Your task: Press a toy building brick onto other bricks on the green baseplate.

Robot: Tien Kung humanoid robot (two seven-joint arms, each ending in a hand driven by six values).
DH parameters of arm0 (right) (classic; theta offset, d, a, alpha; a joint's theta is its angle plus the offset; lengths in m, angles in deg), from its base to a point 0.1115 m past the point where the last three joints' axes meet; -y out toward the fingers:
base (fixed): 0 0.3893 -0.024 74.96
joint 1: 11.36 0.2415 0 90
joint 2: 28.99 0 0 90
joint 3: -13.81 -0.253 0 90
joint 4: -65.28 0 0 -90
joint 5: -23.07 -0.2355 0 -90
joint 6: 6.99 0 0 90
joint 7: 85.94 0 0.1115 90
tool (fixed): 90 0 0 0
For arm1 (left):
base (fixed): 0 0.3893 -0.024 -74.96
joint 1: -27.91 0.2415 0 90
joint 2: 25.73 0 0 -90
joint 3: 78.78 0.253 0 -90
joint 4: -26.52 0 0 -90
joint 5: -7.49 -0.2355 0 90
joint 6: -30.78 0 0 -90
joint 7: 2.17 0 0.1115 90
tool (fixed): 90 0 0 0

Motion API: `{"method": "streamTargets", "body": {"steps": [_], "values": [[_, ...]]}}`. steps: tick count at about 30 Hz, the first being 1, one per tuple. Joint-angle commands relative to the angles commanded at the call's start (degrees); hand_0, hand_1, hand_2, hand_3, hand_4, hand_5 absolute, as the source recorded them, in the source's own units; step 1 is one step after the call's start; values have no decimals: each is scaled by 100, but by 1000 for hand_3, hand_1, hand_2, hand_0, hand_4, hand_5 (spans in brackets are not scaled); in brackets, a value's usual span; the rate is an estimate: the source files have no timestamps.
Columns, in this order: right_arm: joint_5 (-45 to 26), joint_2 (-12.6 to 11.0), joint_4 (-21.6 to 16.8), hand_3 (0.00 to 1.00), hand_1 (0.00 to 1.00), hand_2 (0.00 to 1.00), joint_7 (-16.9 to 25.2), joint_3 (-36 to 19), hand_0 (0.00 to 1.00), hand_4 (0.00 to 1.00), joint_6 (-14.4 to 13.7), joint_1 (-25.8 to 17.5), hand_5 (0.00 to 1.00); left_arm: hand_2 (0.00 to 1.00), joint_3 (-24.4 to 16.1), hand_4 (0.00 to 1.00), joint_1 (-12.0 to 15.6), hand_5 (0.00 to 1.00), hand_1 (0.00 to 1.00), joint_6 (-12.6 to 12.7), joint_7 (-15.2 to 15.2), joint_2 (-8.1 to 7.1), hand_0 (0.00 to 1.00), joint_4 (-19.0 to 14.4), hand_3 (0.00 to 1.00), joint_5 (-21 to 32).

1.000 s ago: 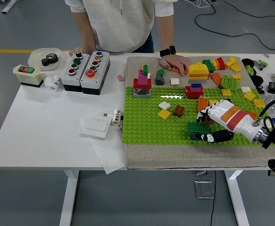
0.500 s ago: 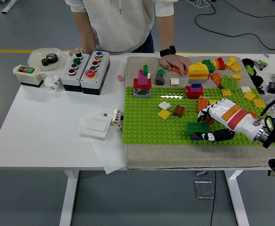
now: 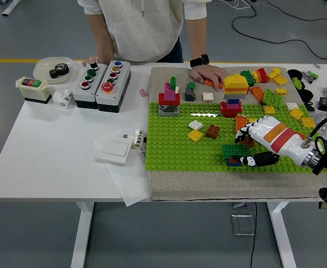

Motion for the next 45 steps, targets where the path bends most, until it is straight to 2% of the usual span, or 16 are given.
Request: {"method": "streamTargets", "body": {"steps": [15, 25, 26, 31, 32, 36, 37, 38, 43, 44, 45], "values": [[87, -50, -201, 513, 409, 483, 27, -129, 339, 810, 22, -68, 610, 769, 16, 838, -12, 823, 612, -9, -11, -8, 506, 7, 792, 10], [167, -153, -686, 517, 409, 483, -63, -310, 344, 815, -72, -182, 605, 767, 20, 839, -11, 823, 611, -14, -14, -15, 505, 17, 791, 7], [169, -156, -701, 533, 417, 500, -69, -316, 379, 829, -74, -188, 596, 767, 20, 840, -10, 824, 609, -14, -14, -15, 504, 17, 791, 7], [-64, -264, -1143, 533, 417, 500, -292, -462, 379, 829, -200, -380, 596, 767, 25, 840, 1, 824, 609, -10, -17, -11, 504, 20, 791, 18], [-118, -279, -1246, 549, 560, 631, -345, -481, 521, 801, -240, -414, 608, 765, 22, 841, 3, 823, 608, -8, -16, -9, 498, 21, 790, 15], [-192, -376, -1767, 549, 560, 631, -641, -495, 521, 801, -326, -574, 608, 765, 14, 841, 21, 823, 608, -9, -11, -11, 498, 24, 790, 2], [-180, -408, -1892, 549, 560, 631, -731, -487, 521, 801, -271, -615, 608, 765, 5, 841, 25, 823, 608, -8, -6, -11, 498, 25, 790, -12], [-167, -428, -2022, 530, 596, 635, -800, -482, 549, 675, -228, -643, 532, 765, 0, 841, 28, 823, 606, -8, -3, -11, 497, 26, 790, -19], [-155, -487, -2300, 530, 596, 635, -930, -486, 549, 675, -72, -736, 532, 765, -13, 841, 43, 823, 606, -5, 2, -11, 497, 25, 790, -37], [-137, -497, -2331, 525, 594, 615, -947, -480, 556, 632, -40, -746, 516, 765, -19, 841, 46, 823, 607, -5, 5, -10, 498, 25, 791, -44], [-87, -515, -2389, 525, 594, 615, -982, -463, 556, 632, 26, -768, 516, 765, -30, 841, 52, 823, 607, -4, 11, -10, 498, 26, 791, -63]]}}
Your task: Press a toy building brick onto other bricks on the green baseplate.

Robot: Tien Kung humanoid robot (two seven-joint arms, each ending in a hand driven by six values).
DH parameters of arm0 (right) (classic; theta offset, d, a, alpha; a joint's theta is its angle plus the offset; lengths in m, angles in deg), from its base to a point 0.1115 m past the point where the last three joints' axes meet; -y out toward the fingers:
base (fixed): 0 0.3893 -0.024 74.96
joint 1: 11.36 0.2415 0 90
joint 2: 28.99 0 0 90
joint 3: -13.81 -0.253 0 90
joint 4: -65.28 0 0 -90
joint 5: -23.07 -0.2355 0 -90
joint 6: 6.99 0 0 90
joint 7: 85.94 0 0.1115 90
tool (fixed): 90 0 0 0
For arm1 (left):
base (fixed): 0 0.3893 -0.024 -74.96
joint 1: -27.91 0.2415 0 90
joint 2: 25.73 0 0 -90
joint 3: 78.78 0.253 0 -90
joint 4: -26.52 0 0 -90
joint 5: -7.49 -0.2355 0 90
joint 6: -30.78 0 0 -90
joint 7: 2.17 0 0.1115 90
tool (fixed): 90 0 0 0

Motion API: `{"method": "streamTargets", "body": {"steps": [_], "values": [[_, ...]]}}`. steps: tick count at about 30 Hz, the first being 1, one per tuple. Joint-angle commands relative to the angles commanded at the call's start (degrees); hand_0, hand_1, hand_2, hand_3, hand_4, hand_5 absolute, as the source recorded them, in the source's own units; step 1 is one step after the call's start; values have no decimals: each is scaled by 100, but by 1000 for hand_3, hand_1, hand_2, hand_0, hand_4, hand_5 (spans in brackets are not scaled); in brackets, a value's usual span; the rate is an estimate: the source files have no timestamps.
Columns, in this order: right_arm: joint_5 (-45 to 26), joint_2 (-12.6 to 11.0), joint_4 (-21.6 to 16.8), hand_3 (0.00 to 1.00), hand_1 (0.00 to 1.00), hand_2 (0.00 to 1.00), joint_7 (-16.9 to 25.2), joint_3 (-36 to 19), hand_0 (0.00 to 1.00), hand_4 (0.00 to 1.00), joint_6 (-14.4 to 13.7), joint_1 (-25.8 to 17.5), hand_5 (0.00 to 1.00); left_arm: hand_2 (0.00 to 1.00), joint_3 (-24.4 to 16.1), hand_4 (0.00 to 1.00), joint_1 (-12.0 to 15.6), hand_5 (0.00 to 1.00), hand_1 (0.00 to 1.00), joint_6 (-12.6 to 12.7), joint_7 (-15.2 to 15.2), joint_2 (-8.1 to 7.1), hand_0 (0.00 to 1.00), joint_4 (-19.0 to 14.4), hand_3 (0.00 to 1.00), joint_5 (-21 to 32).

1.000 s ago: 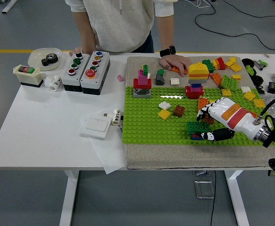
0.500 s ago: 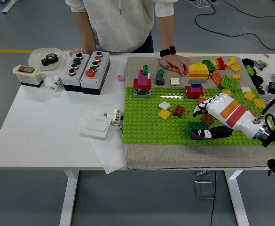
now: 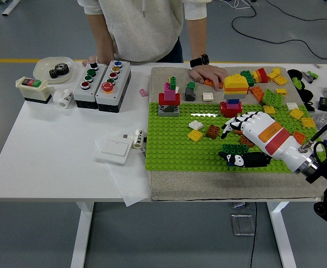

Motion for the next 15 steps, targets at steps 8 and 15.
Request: {"method": "streamTargets", "body": {"steps": [8, 15], "values": [[177, -25, -74, 514, 543, 577, -20, 31, 557, 633, 74, -77, 515, 765, -40, 841, 20, 822, 606, 7, 20, 2, 501, -1, 790, -59], [204, -41, -90, 511, 522, 558, 19, 24, 531, 638, 27, -107, 517, 764, -64, 841, 19, 823, 606, 6, 32, -2, 499, -4, 792, -104]]}}
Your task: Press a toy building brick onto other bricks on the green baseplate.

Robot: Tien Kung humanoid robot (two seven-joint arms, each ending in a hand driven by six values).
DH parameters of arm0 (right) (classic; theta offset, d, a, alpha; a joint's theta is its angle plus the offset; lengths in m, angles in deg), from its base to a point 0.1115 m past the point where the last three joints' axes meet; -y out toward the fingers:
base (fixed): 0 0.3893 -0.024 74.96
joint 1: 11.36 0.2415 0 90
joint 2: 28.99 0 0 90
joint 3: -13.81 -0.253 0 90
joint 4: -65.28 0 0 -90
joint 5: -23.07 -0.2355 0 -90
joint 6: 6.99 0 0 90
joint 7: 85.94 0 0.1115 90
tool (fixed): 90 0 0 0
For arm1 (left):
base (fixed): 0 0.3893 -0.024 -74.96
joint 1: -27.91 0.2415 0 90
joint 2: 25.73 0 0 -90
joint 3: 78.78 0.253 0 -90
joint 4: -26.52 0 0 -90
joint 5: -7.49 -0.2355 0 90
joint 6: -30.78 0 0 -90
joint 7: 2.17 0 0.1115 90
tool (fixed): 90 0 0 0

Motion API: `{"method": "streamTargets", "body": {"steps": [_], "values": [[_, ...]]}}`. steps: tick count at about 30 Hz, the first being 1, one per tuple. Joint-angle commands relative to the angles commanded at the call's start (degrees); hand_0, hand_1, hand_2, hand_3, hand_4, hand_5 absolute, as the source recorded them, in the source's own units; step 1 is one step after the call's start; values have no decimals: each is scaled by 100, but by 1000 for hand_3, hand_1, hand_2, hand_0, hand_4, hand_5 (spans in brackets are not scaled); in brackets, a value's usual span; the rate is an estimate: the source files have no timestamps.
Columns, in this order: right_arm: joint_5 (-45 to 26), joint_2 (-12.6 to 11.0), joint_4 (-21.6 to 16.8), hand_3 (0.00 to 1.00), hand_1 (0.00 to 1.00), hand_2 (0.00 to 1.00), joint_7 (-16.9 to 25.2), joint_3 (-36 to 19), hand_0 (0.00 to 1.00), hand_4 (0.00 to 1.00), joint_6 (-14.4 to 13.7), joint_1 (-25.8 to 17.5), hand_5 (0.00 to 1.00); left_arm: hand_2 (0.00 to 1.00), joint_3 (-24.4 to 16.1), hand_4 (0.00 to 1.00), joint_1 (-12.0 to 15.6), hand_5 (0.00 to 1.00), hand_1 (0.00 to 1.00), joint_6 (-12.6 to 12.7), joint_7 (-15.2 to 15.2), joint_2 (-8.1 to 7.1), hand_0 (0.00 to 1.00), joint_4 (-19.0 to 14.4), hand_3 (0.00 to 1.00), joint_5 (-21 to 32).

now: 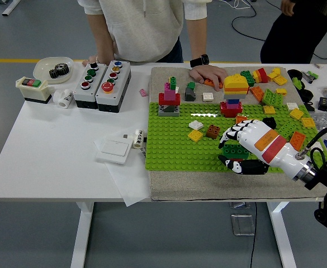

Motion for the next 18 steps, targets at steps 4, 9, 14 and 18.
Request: {"method": "streamTargets", "body": {"steps": [4, 9, 14, 18], "values": [[14, -10, -9, 509, 509, 547, 12, 1, 512, 651, -8, -14, 522, 764, 8, 841, -10, 823, 606, -2, -4, -2, 498, 0, 790, 6], [53, 5, 92, 508, 504, 542, 33, 43, 508, 670, 13, -15, 541, 763, 36, 841, -31, 822, 606, -3, -20, 2, 500, 1, 789, 52], [53, 39, 264, 506, 494, 535, 56, 44, 507, 616, 30, 4, 494, 763, 49, 840, -45, 820, 606, -2, -26, 6, 497, -1, 789, 73], [60, 49, 404, 506, 494, 535, 78, 27, 507, 616, 40, 11, 494, 763, 54, 840, -53, 820, 606, -3, -30, 7, 497, -1, 789, 80]]}}
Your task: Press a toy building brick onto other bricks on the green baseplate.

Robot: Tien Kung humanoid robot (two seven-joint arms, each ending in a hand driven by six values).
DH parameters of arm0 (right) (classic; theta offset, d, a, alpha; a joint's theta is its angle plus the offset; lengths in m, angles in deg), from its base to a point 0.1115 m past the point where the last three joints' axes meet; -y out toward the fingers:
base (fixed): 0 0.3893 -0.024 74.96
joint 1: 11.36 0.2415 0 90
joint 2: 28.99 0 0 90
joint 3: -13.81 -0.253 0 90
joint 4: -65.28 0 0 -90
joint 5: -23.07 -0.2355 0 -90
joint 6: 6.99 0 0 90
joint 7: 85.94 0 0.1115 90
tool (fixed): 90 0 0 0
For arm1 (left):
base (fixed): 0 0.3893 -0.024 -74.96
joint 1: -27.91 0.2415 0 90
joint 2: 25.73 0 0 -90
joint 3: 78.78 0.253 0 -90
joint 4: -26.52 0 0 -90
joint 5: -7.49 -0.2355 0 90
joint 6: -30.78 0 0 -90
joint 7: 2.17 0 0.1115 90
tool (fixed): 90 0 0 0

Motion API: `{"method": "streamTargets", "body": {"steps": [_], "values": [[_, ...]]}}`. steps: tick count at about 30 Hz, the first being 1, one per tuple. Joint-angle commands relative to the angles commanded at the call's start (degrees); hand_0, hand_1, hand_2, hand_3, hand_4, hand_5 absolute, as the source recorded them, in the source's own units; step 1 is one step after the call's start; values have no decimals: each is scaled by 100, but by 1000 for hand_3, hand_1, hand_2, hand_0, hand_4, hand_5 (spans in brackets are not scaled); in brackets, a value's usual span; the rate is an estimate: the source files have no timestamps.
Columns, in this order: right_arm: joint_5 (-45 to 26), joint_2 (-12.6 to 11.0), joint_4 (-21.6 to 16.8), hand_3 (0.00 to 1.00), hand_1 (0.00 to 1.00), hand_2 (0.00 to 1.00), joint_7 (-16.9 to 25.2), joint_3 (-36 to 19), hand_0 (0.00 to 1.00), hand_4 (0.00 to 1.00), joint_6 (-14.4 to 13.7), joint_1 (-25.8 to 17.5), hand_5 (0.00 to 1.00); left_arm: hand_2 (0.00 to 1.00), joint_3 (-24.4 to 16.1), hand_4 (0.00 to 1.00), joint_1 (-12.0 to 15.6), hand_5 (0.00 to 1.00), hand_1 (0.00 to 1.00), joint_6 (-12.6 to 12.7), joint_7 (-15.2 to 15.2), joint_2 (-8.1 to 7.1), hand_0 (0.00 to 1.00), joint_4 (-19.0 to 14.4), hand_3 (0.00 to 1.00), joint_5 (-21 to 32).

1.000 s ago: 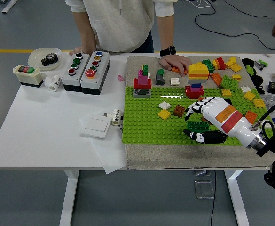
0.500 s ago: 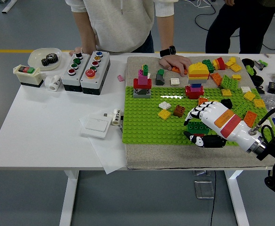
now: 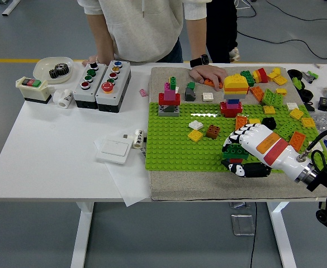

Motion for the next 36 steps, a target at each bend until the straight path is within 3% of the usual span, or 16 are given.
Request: {"method": "streamTargets", "body": {"steps": [36], "values": [[41, 49, 264, 503, 473, 516, 136, -96, 472, 611, -30, -37, 466, 763, 32, 838, -35, 818, 603, -6, -8, -3, 497, -5, 789, 28]]}}
